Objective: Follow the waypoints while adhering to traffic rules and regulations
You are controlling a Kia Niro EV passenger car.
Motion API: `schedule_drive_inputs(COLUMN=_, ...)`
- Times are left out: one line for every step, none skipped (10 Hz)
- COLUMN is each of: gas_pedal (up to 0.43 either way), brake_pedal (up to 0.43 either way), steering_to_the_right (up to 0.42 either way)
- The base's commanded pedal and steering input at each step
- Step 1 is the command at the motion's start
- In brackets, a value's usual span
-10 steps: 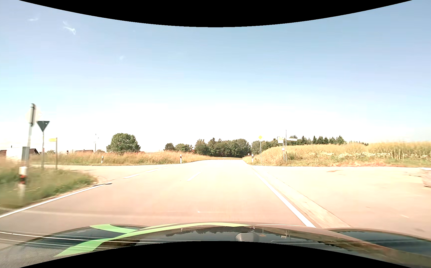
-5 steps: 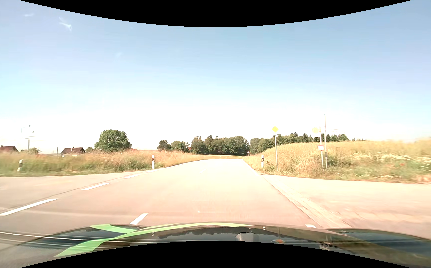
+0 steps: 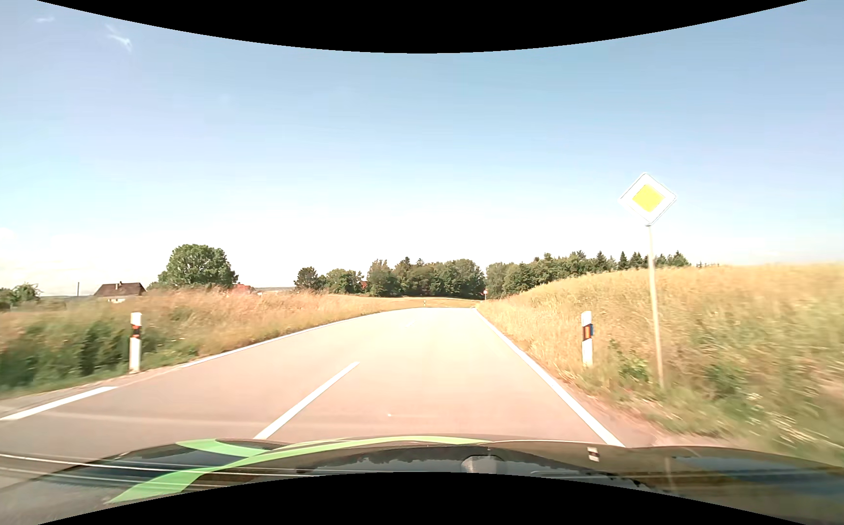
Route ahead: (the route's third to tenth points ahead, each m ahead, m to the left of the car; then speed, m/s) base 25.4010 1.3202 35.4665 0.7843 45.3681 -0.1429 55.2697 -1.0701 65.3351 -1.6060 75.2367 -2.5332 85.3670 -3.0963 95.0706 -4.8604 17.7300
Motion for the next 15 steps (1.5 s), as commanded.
schedule_drive_inputs(gas_pedal=0.177, brake_pedal=0.0, steering_to_the_right=0.005)
schedule_drive_inputs(gas_pedal=0.177, brake_pedal=0.0, steering_to_the_right=0.005)
schedule_drive_inputs(gas_pedal=0.177, brake_pedal=0.0, steering_to_the_right=0.005)
schedule_drive_inputs(gas_pedal=0.169, brake_pedal=0.0, steering_to_the_right=0.005)
schedule_drive_inputs(gas_pedal=0.169, brake_pedal=0.0, steering_to_the_right=0.005)
schedule_drive_inputs(gas_pedal=0.169, brake_pedal=0.0, steering_to_the_right=0.005)
schedule_drive_inputs(gas_pedal=0.189, brake_pedal=0.0, steering_to_the_right=0.005)
schedule_drive_inputs(gas_pedal=0.197, brake_pedal=0.0, steering_to_the_right=0.005)
schedule_drive_inputs(gas_pedal=0.22, brake_pedal=0.0, steering_to_the_right=0.005)
schedule_drive_inputs(gas_pedal=0.228, brake_pedal=0.0, steering_to_the_right=0.005)
schedule_drive_inputs(gas_pedal=0.248, brake_pedal=0.0, steering_to_the_right=0.005)
schedule_drive_inputs(gas_pedal=0.268, brake_pedal=0.0, steering_to_the_right=0.005)
schedule_drive_inputs(gas_pedal=0.268, brake_pedal=0.0, steering_to_the_right=0.005)
schedule_drive_inputs(gas_pedal=0.268, brake_pedal=0.0, steering_to_the_right=0.005)
schedule_drive_inputs(gas_pedal=0.24, brake_pedal=0.0, steering_to_the_right=0.005)
